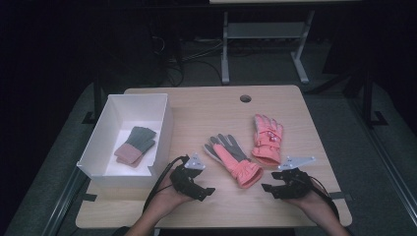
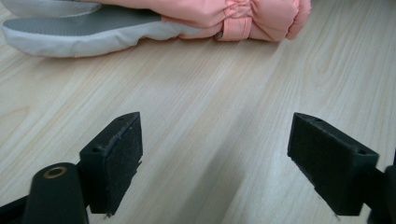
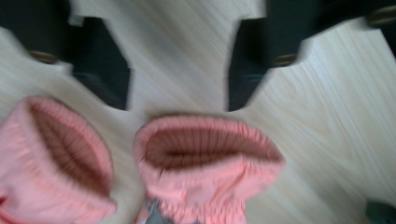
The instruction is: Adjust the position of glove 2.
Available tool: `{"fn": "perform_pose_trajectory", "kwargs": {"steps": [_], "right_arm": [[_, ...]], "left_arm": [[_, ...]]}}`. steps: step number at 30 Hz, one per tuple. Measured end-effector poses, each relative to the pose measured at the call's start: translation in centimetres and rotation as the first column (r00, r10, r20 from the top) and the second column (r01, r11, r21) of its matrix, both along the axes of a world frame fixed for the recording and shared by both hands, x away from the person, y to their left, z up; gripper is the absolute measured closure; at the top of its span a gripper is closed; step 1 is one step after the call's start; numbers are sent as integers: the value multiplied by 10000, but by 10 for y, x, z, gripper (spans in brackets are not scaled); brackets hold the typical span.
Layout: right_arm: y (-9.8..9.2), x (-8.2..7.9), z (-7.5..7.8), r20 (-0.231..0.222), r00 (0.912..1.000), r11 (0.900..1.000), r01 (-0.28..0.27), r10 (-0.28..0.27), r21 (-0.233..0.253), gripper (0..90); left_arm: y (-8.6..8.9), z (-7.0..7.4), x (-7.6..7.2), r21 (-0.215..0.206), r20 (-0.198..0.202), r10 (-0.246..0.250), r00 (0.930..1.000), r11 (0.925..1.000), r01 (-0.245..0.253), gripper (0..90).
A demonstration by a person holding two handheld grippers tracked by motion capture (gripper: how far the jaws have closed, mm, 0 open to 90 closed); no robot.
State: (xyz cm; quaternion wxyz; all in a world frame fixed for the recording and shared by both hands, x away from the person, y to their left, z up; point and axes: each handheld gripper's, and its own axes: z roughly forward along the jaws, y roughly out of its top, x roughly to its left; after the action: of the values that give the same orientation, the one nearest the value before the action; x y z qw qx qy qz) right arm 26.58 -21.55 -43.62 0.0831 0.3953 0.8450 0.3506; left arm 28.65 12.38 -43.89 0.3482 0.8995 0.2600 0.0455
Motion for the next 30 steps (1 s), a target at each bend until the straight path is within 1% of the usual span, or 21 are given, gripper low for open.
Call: {"fn": "perform_pose_trajectory", "kwargs": {"steps": [2, 4, 5, 6, 7, 8, 10, 12, 13, 14, 15, 17, 20, 21, 23, 25, 26, 28, 30], "right_arm": [[0, 5, 6, -48, 9999, 9998, 153, -153, 90, 646], [1, 12, 10, 87, 9999, 9997, 126, -127, 196, 775], [2, 15, 12, 62, 9999, 9996, 118, -120, 261, 822], [3, 19, 13, 176, 9998, 9996, 78, -82, 269, 861], [4, 23, 15, 170, 9999, 9997, 20, -25, 262, 894], [5, 26, 17, 249, 9997, 9999, -55, 51, 162, 899], [7, 35, 20, 381, 9992, 9999, -141, 138, 80, 900], [10, 45, 23, 550, 9984, 9999, -115, 114, 9, 900], [10, 50, 24, 551, 9984, 9998, -127, 119, 152, 900], [11, 56, 26, 497, 9987, 9995, -88, 72, 314, 900], [11, 62, 27, 579, 9983, 9993, -111, 89, 370, 900], [15, 73, 28, 597, 9982, 9994, -44, 23, 340, 900], [21, 92, 29, 662, 9978, 9996, 26, -45, 286, 900], [23, 96, 29, 662, 9977, 9996, 93, -110, 272, 900], [26, 106, 27, 638, 9977, 9997, 213, -218, 80, 900], [28, 116, 23, 559, 9977, 9991, 379, -388, 183, 900], [28, 120, 20, 433, 9978, 9985, 486, -496, 237, 900], [30, 127, 13, 266, 9981, 9984, 544, -548, 166, 900], [33, 133, 7, 90, 9984, 9985, 552, -552, -12, 900]], "left_arm": [[1, -2, 0, 74, -51, 64, 10000, 10000, -64, 158], [0, -4, 1, 103, -113, 41, 9999, 9999, -40, 149], [-1, -3, 2, 111, -108, -24, 9999, 9999, 26, 149], [-1, -4, 2, 87, -87, -44, 10000, 10000, 45, 149], [-3, -5, 1, -77, -120, 130, 9998, 9999, -131, 148], [-3, -6, 1, -58, -116, 86, 9999, 9999, -87, 147], [-2, -7, 2, 225, -19, -107, 9999, 9997, 107, 147], [-3, -9, 3, 367, 41, -103, 9999, 9993, 101, 147], [-3, -10, 3, 410, 105, -102, 9999, 9991, 98, 148], [-2, -10, 4, 458, 61, -132, 9999, 9989, 129, 148], [-3, -11, 4, 361, 43, -64, 10000, 9993, 63, 149], [-3, -11, 3, 193, 25, 82, 10000, 9998, -82, 150], [-2, -11, 5, 225, 45, 32, 10000, 9997, -33, 151], [-1, -12, 5, 263, 92, 21, 10000, 9997, -23, 151], [1, -12, 6, 239, 97, 27, 9999, 9997, -29, 151], [2, -12, 6, 235, 118, 75, 9999, 9997, -77, 153], [2, -12, 6, 228, 125, 76, 9999, 9997, -79, 153], [1, -11, 6, 162, 124, 93, 9999, 9998, -95, 153], [0, -11, 5, 172, 122, 65, 9999, 9998, -67, 153]]}}
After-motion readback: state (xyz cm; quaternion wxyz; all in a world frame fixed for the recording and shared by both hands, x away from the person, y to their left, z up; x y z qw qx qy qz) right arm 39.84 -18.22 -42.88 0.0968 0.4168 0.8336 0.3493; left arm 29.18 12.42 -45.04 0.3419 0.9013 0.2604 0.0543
